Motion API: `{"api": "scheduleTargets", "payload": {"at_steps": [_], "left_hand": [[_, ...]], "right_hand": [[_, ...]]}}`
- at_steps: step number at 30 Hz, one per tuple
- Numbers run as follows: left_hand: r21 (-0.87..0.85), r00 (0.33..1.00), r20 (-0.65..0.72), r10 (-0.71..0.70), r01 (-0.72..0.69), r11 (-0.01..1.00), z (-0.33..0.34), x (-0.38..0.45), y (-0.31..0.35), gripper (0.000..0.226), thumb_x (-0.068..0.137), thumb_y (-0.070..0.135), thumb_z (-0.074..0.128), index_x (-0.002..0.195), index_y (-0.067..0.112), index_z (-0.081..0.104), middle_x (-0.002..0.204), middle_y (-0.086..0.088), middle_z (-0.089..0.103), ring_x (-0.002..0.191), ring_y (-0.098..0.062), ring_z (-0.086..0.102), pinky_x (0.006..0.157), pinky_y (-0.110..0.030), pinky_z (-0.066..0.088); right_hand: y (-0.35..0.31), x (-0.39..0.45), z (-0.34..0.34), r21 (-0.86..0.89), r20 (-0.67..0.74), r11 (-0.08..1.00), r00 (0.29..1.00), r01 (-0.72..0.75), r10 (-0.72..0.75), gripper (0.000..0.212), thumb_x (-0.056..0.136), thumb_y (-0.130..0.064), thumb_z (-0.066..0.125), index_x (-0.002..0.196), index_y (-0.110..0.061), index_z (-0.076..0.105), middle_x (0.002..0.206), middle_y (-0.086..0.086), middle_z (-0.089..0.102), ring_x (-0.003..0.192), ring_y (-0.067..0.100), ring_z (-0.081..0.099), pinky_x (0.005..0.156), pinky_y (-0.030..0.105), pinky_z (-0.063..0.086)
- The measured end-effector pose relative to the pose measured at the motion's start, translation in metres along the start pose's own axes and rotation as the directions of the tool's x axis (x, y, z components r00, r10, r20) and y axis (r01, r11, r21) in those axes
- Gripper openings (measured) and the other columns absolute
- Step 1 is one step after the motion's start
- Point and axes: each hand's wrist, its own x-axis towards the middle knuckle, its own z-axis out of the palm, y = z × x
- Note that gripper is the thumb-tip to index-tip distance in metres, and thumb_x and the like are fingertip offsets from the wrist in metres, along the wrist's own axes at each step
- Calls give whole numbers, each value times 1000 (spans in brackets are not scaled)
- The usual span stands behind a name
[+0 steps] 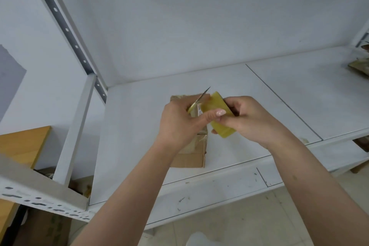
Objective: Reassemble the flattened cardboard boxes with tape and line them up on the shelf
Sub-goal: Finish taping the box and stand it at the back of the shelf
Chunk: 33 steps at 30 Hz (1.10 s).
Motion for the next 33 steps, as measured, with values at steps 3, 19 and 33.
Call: {"api": "scheduleTargets", "payload": {"at_steps": [3,19,33], "left_hand": [[-46,995,-84,43,-47,998,-1,0,-1,15,70,44,79,83,36,78,78,19,73,75,-2,68,72,-32,54],[69,849,-493,-190,256,964,-65,-10,-42,28,84,46,71,64,28,70,72,10,72,76,-10,66,66,-20,44],[100,796,-463,-389,483,870,-49,-22,-89,31,85,46,68,62,25,71,69,-2,71,67,-22,65,63,-33,52]], "right_hand": [[-3,1,3,4,13,1000,1000,2,-2,9,90,-15,67,93,-7,69,90,16,72,79,30,73,79,51,58],[22,18,-24,-140,-29,988,998,-62,58,41,74,-52,75,71,-11,70,55,-7,56,49,9,52,46,24,44],[78,41,-3,-334,-31,917,975,-219,221,35,73,-59,74,69,-25,70,68,-8,67,71,23,69,64,35,52]]}}
